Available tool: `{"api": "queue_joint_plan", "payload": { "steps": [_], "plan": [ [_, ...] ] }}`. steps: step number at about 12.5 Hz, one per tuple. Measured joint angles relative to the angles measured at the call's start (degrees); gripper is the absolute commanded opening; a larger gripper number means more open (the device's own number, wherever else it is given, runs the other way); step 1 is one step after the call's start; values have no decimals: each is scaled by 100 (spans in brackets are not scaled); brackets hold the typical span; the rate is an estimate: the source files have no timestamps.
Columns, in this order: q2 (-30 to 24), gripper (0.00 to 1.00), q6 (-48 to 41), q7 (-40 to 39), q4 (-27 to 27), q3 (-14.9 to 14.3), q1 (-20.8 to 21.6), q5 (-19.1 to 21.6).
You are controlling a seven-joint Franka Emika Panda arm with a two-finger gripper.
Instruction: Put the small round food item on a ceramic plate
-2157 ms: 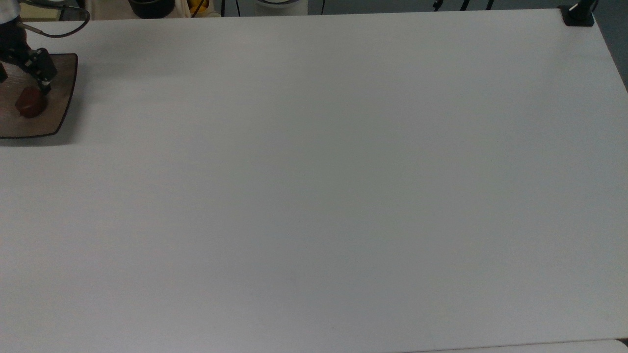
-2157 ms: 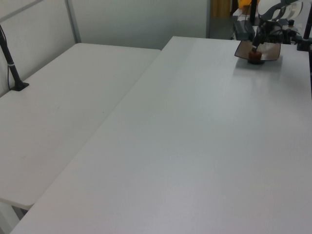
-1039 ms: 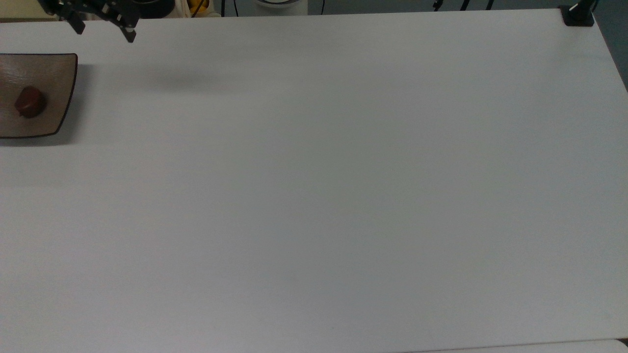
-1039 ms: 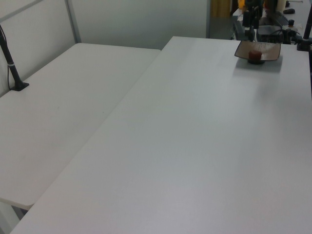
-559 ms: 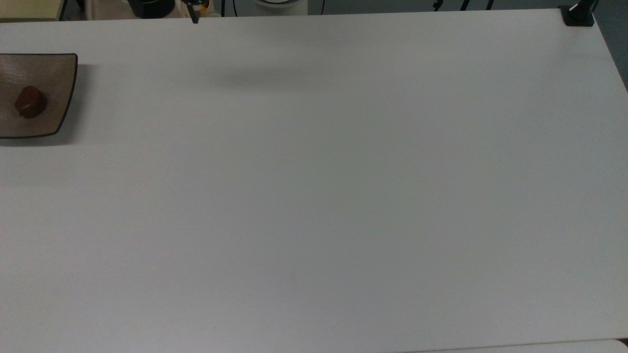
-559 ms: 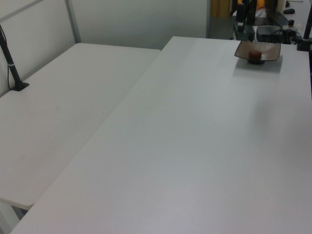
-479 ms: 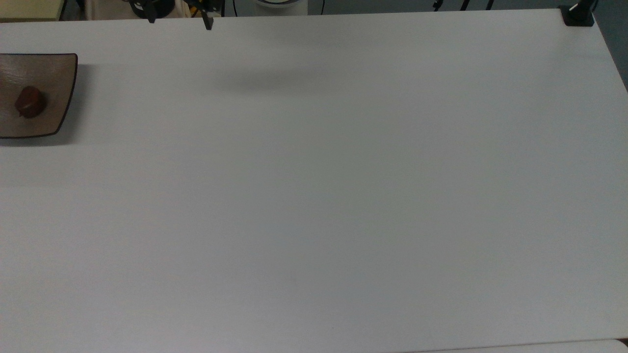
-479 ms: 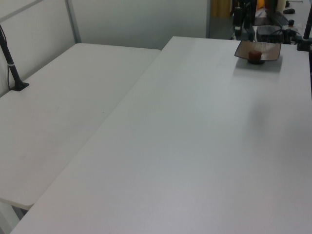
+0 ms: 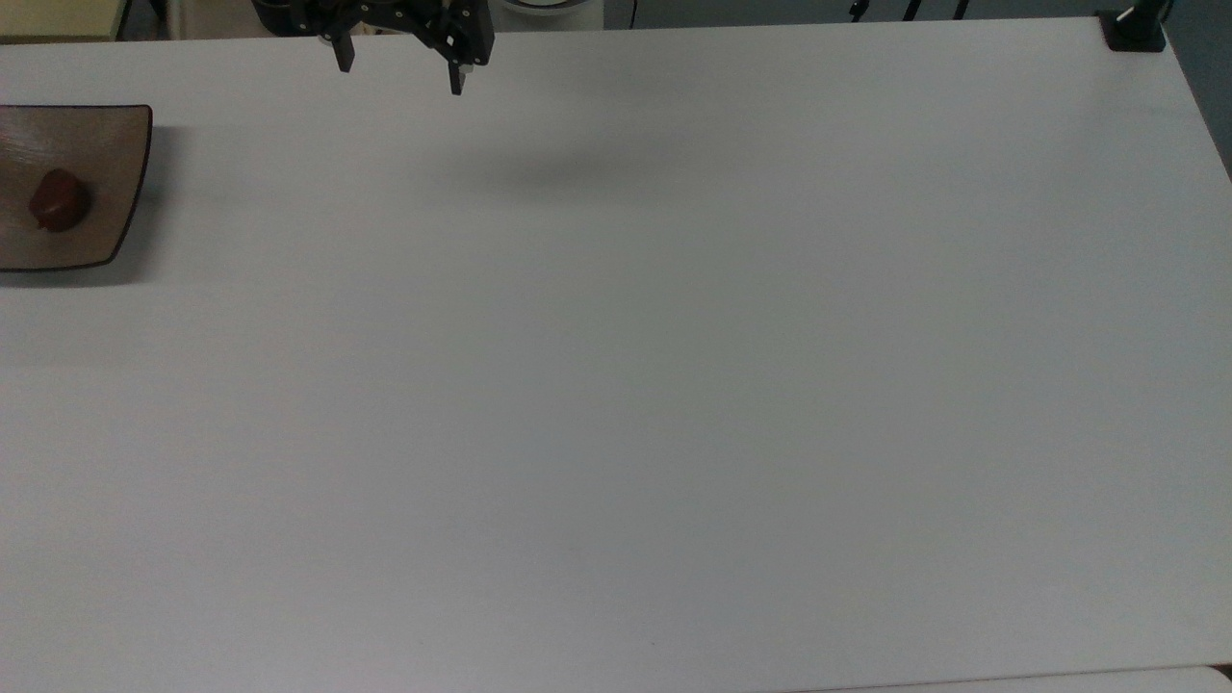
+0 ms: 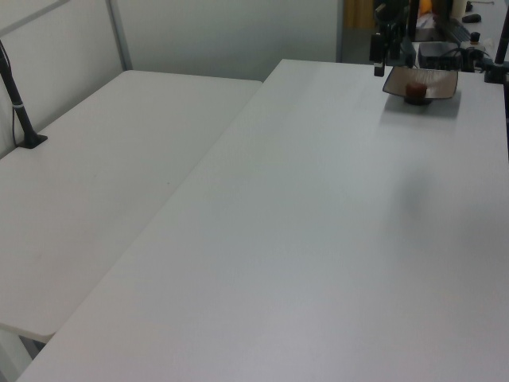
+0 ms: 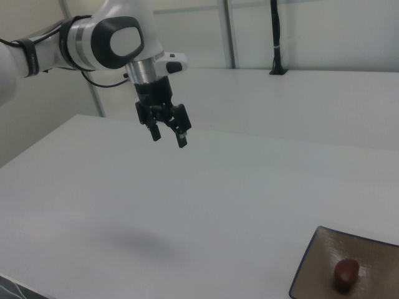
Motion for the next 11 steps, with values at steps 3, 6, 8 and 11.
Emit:
{"api": "queue_joint_plan", "payload": {
  "steps": [3,6,8,11],
  "plan": [
    [-81,100,17,52,1,84,48,41],
    [-154,100,17,56,0,84,39,423],
    [-157,100,17,74,0,65,10,452],
    [-158,100,17,74,-1,54,-96,535]
  ]
}}
